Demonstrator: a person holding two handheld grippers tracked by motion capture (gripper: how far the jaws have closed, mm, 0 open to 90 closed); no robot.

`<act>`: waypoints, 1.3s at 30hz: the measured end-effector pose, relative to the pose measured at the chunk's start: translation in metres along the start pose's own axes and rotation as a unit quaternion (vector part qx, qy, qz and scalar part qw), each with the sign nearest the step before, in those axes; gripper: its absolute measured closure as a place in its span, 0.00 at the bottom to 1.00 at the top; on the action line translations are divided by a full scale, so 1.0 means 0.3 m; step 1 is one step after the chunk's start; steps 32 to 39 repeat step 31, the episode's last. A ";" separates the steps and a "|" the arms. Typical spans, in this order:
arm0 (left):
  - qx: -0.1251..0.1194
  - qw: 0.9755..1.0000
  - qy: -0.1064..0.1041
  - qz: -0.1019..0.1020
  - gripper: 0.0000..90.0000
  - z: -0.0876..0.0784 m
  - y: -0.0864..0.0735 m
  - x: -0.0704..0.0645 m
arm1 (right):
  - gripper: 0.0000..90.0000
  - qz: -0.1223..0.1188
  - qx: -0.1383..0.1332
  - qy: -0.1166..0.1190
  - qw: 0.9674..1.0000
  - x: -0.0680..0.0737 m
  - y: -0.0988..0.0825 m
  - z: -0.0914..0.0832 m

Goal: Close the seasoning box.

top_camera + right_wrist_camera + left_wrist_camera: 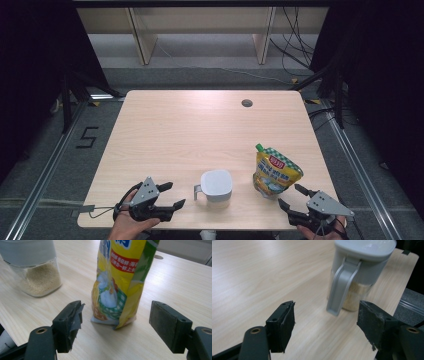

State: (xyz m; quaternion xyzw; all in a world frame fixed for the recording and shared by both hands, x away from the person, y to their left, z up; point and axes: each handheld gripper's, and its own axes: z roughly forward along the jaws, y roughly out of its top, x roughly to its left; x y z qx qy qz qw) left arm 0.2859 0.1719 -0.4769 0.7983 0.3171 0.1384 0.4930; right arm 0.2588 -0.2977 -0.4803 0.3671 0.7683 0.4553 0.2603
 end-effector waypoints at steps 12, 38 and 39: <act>0.032 0.999 0.027 0.005 0.28 0.000 -0.066 0.007 | 0.24 0.013 0.024 0.013 1.000 -0.007 -0.018 -0.010; 0.048 0.998 0.042 -0.003 0.26 0.013 -0.078 0.031 | 0.21 0.019 0.066 0.008 0.998 -0.019 -0.039 0.006; 0.048 0.998 0.042 -0.003 0.26 0.013 -0.078 0.031 | 0.21 0.019 0.066 0.008 0.998 -0.019 -0.039 0.006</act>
